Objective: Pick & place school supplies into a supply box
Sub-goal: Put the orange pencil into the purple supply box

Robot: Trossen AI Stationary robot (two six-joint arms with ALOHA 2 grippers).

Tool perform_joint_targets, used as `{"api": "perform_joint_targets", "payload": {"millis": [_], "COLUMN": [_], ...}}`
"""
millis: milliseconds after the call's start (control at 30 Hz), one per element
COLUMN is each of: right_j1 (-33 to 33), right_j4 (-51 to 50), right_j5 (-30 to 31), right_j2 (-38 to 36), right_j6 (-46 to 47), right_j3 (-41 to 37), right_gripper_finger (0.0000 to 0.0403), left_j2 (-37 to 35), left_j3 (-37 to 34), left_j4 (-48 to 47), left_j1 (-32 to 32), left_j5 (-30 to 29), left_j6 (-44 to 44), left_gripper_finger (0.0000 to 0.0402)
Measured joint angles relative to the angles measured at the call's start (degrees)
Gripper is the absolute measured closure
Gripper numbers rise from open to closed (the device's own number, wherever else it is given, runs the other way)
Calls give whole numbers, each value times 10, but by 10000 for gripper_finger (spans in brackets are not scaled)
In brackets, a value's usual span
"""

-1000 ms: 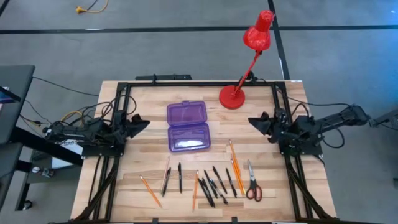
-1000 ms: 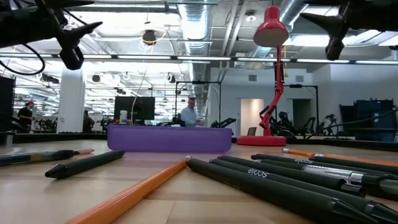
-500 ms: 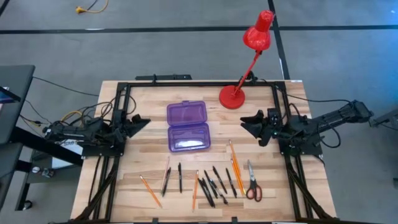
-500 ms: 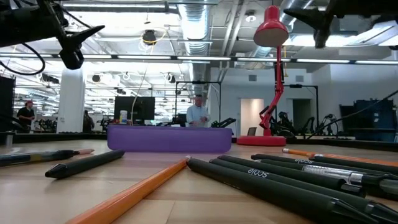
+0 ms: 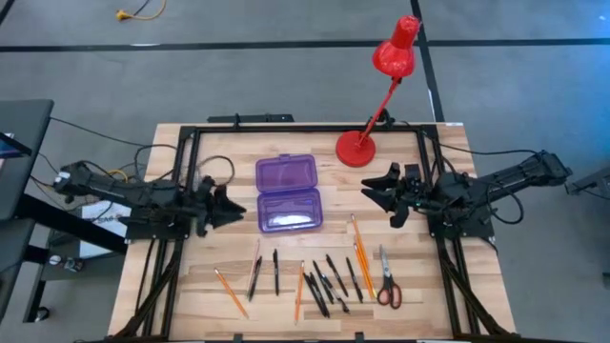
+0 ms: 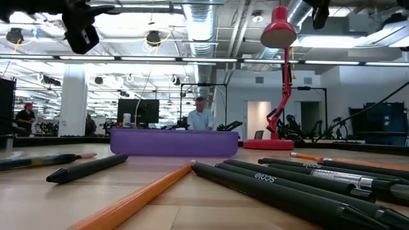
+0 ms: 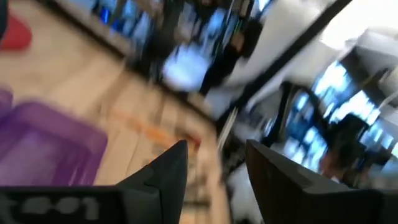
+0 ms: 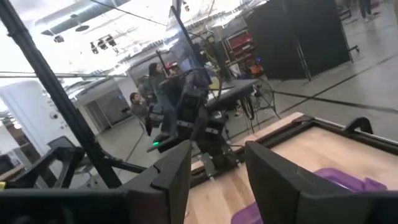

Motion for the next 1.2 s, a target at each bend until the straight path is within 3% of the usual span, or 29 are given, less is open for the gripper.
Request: {"api": "perform_joint_targets", "payload": {"millis": [267,367,633,800,1200], "right_j1": [5,5,5,4,4], "right_j4": [-19,-23,-24,-23,-24], "right_j5": [-2,-2,-2,-2,-1], "right_j2": [-1,-1,0,2,20], "right_j6": [1,1,1,2,27], "right_j3": [0,0,0,0,0], "right_gripper_finger": [264,264,263,262,262], "left_j2": [170,229,370,425,526], "left_j3": [162,203,258,269,267], "left_j4": [-320,-391,-497,-514,-502], "left_j1": [-88,-135,-273,-333,-375], "left_j5": [50,51,56,-31,-55], "left_j6": [-2,-1,37,68,150], "left_gripper_finger": [264,264,265,265,262]}}
